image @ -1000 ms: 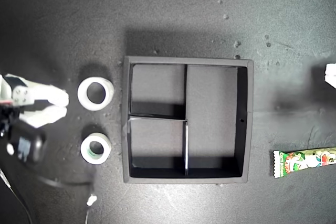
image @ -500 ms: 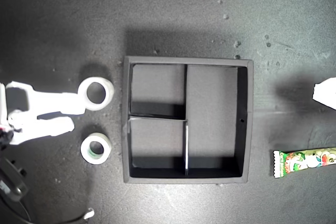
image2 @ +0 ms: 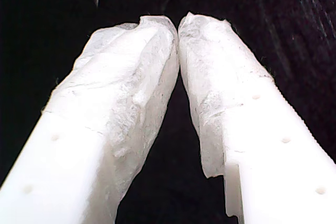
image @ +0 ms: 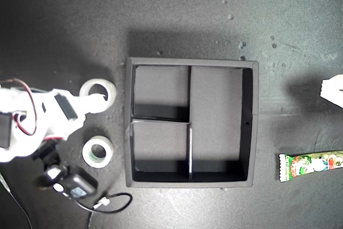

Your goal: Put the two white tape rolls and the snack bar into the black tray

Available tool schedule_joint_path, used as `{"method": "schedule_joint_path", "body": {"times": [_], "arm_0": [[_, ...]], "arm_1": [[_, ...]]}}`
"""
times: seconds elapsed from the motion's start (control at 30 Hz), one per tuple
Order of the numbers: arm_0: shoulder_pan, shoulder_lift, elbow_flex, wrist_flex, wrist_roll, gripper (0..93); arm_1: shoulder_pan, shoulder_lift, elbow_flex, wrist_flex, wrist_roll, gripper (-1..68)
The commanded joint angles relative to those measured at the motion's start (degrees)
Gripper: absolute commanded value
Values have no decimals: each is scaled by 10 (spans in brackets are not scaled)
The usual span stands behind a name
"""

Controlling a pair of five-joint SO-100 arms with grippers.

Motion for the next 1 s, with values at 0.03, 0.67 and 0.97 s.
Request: {"method": "schedule_joint_path", "body": {"times": [0.03, 0.67, 0.97], "arm_0": [[-21, -27, -29, -2, -10, 187], [-69, -50, -242, 151, 18, 1], [-58, -168, -621, 287, 83, 1]], "arm_1": [[-30, 3, 7, -40, -26, -3], [12, -7, -65, -404, 17, -2], [-35, -269, -310, -461, -108, -2]]}}
